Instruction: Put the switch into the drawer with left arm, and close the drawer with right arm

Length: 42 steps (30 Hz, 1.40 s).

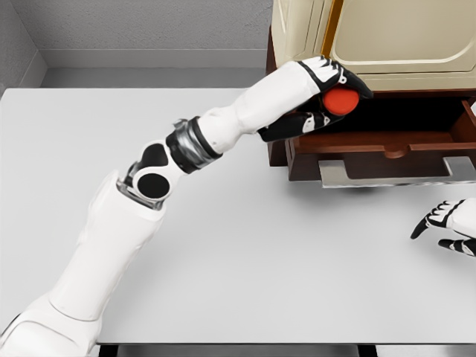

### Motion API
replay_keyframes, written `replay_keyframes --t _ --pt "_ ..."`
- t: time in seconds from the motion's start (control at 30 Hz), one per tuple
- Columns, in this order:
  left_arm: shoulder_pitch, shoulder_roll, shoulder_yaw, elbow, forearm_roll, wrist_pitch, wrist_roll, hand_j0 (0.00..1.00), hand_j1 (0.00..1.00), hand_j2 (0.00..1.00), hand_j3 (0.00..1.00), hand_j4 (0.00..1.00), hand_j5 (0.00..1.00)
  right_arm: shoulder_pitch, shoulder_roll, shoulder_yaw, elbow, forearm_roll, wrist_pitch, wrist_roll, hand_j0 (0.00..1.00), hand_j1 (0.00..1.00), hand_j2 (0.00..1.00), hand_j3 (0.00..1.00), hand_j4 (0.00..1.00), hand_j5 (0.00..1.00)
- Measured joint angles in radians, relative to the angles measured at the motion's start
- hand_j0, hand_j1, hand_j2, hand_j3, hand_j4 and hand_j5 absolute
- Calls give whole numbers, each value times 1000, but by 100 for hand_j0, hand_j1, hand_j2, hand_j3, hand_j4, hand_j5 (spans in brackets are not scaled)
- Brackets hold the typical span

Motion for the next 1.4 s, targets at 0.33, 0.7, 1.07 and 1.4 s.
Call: replay_keyframes --t 0.33,0.7,1.07,1.4 --pt "-60 -5 -40 30 -114 -1 0 44 44 44 44 44 44 -8 4 -20 0 -2 0 1 61 61 61 61 61 61" --pt "-141 -19 -64 101 -183 -2 0 44 44 44 44 44 44 -6 7 -26 0 -1 0 2 62 62 62 62 62 62" --pt "-167 -38 -65 183 -203 -14 -1 45 45 45 45 45 45 -6 8 -27 0 -1 0 2 63 63 63 63 63 63" --pt "-186 -37 -65 221 -203 -14 0 47 47 47 47 47 47 -8 8 -27 0 -1 0 2 63 63 63 63 63 63"
